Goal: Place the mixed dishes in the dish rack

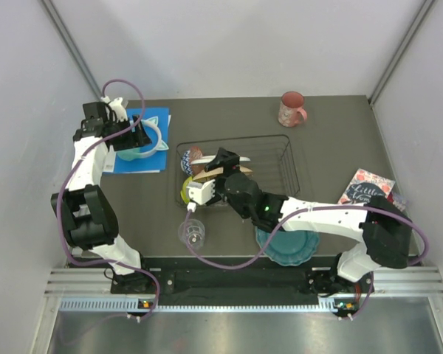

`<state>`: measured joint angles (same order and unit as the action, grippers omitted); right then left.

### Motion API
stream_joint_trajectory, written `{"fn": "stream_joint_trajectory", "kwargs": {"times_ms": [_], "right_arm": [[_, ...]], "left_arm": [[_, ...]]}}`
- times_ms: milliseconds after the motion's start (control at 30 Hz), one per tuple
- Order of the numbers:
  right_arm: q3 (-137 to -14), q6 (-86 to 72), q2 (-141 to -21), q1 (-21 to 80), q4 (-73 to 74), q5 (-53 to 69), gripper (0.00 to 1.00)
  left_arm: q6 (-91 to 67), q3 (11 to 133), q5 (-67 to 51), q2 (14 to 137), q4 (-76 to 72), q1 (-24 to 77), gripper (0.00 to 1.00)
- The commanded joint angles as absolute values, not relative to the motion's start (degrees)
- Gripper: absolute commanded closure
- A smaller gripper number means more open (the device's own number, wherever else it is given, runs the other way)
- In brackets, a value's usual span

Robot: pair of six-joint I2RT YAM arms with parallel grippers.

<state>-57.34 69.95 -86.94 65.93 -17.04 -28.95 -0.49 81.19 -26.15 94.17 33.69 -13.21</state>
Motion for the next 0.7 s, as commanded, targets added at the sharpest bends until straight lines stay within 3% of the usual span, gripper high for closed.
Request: {"fn": "stream_joint_trajectory", "kwargs": {"times_ms": [0, 133, 300, 367, 567, 667], "right_arm": [[-62.40, 65.14, -80.17, 67.23, -16.54, -37.61, 0.01], [-61.88, 58.91, -74.72, 69.08, -10.91, -45.33, 0.00], [-66.88, 27.74, -66.56, 68.73, 11.64, -57.12, 0.00], [-69.42, 9.45, -63.73, 65.94, 27.49, -50.94, 0.00], [-58.64, -34.62, -44.76, 49.44, 42.23, -39.76, 0.00], [-53.27, -45.30, -38.95, 40.73, 50.66, -29.75, 0.00]], "left_arm": [[-0.44, 81.83, -27.51, 93.34, 32.17, -13.54, 0.23], [-0.35, 83.05, -27.51, 93.34, 32.96, -13.54, 0.23], [3.16, 86.22, -27.07, 93.60, 35.77, -13.54, 0.23], [4.04, 87.71, -26.63, 93.43, 37.09, -13.62, 0.23], [4.48, 89.47, -27.24, 91.59, 37.88, -13.54, 0.23], [4.83, 90.79, -28.12, 91.14, 39.10, -13.62, 0.23]]}}
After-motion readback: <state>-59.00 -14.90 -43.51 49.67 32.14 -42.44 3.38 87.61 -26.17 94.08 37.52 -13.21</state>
